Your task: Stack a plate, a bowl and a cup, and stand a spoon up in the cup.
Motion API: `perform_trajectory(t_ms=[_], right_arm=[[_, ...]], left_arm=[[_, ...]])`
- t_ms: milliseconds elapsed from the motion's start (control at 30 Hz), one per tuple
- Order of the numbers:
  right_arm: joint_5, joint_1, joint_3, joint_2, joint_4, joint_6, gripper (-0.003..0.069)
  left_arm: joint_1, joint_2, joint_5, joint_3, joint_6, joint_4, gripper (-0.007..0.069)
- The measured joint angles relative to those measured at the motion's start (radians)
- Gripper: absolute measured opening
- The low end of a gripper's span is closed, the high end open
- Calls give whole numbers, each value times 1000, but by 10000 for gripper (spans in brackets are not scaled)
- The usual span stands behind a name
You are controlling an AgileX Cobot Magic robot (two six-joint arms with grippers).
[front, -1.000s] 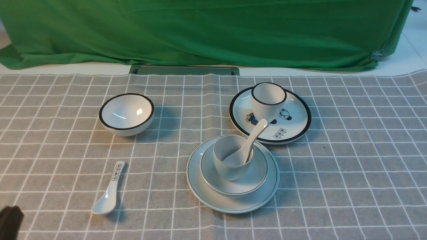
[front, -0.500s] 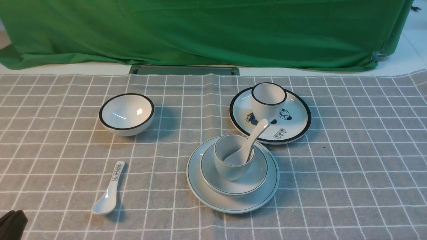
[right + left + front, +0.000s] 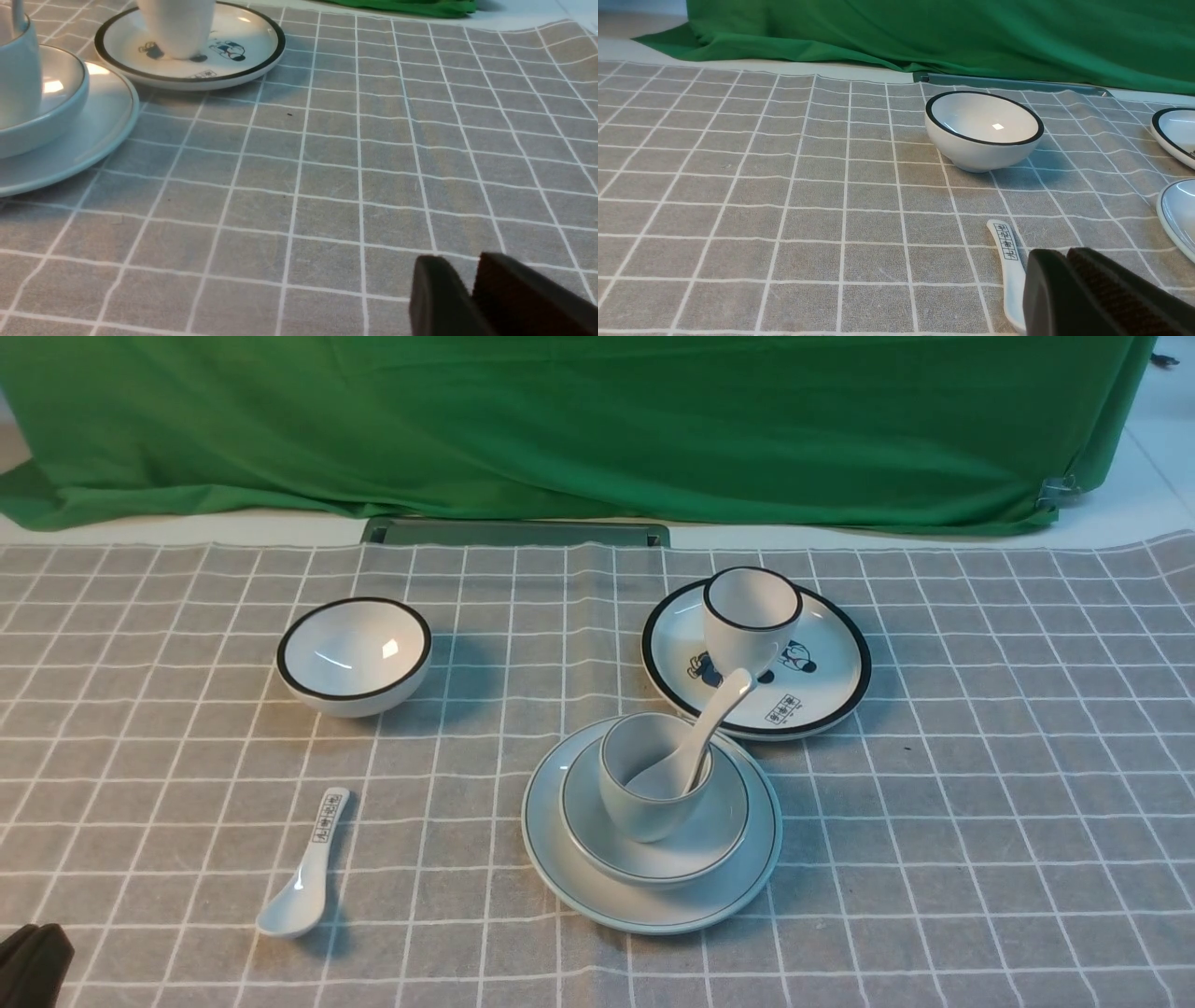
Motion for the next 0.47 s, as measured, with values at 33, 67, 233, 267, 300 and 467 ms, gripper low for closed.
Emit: perform_trajectory(t_ms=[33, 67, 233, 267, 300, 467], right_arm=[[0, 0, 0, 0, 0, 0, 174], [0, 0, 0, 0, 0, 0, 177], [0, 0, 0, 0, 0, 0, 189], [0, 0, 0, 0, 0, 0, 192], [0, 0, 0, 0, 0, 0, 197], [0, 0, 0, 0, 0, 0, 211]], left_arm=[[0, 0, 0, 0, 0, 0, 13], [0, 0, 0, 0, 0, 0, 13], [0, 0, 0, 0, 4, 0, 13], [0, 0, 0, 0, 4, 0, 13], [0, 0, 0, 0, 4, 0, 13], [0, 0, 0, 0, 4, 0, 13]])
